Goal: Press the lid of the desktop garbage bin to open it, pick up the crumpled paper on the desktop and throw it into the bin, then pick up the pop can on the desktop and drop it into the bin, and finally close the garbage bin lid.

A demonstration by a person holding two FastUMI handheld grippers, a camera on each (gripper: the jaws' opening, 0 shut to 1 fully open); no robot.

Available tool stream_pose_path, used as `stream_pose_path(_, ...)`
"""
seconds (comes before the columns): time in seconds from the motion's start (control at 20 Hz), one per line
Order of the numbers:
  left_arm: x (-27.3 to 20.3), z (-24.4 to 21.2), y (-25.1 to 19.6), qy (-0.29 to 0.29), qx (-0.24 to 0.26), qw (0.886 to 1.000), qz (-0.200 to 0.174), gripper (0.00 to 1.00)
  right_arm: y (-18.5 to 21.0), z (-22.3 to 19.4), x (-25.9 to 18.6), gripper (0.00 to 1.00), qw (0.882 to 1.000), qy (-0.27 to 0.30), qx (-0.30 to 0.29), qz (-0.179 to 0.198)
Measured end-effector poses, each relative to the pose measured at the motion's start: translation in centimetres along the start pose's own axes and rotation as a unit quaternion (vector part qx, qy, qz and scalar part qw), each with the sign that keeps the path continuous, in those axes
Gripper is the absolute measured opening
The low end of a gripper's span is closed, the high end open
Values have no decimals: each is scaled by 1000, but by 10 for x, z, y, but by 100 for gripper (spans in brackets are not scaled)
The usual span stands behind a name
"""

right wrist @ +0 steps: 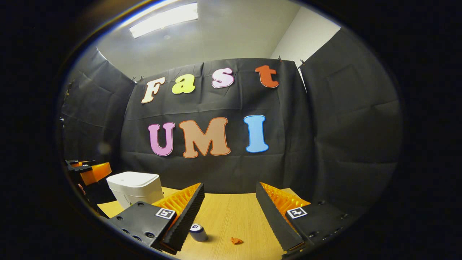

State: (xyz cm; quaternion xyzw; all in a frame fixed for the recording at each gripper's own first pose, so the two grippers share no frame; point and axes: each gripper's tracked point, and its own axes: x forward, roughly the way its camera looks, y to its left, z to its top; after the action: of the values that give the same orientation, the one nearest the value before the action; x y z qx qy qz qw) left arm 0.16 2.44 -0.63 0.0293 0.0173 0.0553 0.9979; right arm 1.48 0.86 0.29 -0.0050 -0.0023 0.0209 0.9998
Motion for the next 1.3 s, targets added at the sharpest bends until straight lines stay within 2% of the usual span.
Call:
stream_pose_path(0.1, 3, -1, 2, 3, 1, 1000, 3, 90, -1, 1, 1, 95, 1000, 0, 0, 0)
stream_pose_path(0.4, 18, -3, 4, 0, 10, 1000, 3, 59, -7, 1, 4, 95, 1000, -2, 4, -6)
stream_pose_path(0.45, 22, -5, 4, 4, 14, 1000, 1, 53, -7, 1, 5, 95, 1000, -1, 5, -6)
stream_pose_path(0.65, 40, -9, 26, -5, 40, 999, 31, 10, -9, 2, 6, 95, 1000, -4, 0, -10)
stream_pose_path(0.8, 57, -17, 36, 0, 41, 999, 34, 0, -10, 0, 7, 96, 1000, 3, -2, -12)
stream_pose_path(1.1, 86, -43, 58, 20, 30, 999, 41, 0, -15, -3, 6, 95, 1000, 10, -17, -24)
stream_pose_path(1.3, 99, -76, 63, 64, 22, 997, 32, 0, -16, -4, 5, 95, 999, 15, -30, -32)
